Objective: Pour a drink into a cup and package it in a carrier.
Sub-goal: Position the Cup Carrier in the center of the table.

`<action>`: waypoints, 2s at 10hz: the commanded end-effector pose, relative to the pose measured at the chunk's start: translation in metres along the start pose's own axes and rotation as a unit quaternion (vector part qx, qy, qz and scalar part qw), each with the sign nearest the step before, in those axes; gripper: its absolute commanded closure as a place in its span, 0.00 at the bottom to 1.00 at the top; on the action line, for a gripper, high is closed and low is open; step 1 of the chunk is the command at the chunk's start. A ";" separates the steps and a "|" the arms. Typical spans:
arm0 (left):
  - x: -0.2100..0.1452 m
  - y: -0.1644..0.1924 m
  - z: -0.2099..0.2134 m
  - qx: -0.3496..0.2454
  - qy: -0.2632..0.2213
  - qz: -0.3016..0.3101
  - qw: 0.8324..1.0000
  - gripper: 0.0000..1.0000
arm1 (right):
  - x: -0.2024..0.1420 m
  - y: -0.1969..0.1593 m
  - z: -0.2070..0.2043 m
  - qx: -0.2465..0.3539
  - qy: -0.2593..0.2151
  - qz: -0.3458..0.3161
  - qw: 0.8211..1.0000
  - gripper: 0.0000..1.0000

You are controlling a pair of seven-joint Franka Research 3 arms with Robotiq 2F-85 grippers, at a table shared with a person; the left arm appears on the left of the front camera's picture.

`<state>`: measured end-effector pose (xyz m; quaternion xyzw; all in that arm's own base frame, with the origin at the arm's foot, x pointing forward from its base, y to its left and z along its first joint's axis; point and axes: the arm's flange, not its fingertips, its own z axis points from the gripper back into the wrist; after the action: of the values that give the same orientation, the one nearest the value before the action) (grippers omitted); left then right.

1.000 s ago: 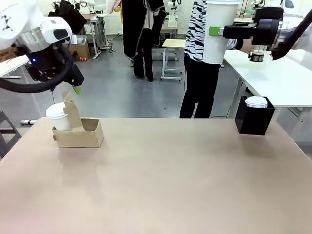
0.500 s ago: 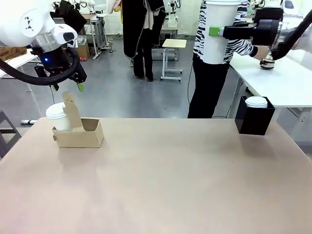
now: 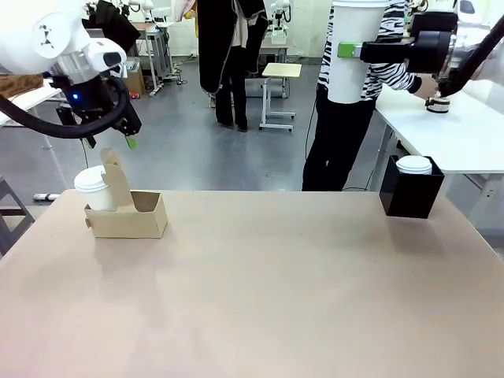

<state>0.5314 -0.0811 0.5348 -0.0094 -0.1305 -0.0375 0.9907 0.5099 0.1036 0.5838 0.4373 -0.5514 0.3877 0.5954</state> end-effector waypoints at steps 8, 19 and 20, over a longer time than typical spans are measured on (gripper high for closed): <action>0.008 0.010 -0.023 -0.004 0.035 0.059 0.998 1.00 | 0.004 0.000 -0.002 0.002 -0.003 0.008 1.000 0.14; 0.012 0.018 -0.032 0.013 0.033 0.063 0.997 1.00 | 0.004 0.000 -0.002 0.002 -0.003 0.008 1.000 0.14; 0.012 0.018 -0.032 0.013 0.033 0.063 0.997 1.00 | 0.004 0.000 -0.002 0.002 -0.003 0.008 1.000 0.14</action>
<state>0.5533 -0.0662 0.5057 -0.0046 -0.0934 0.0280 0.9952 0.5099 0.1036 0.5838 0.4373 -0.5514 0.3877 0.5954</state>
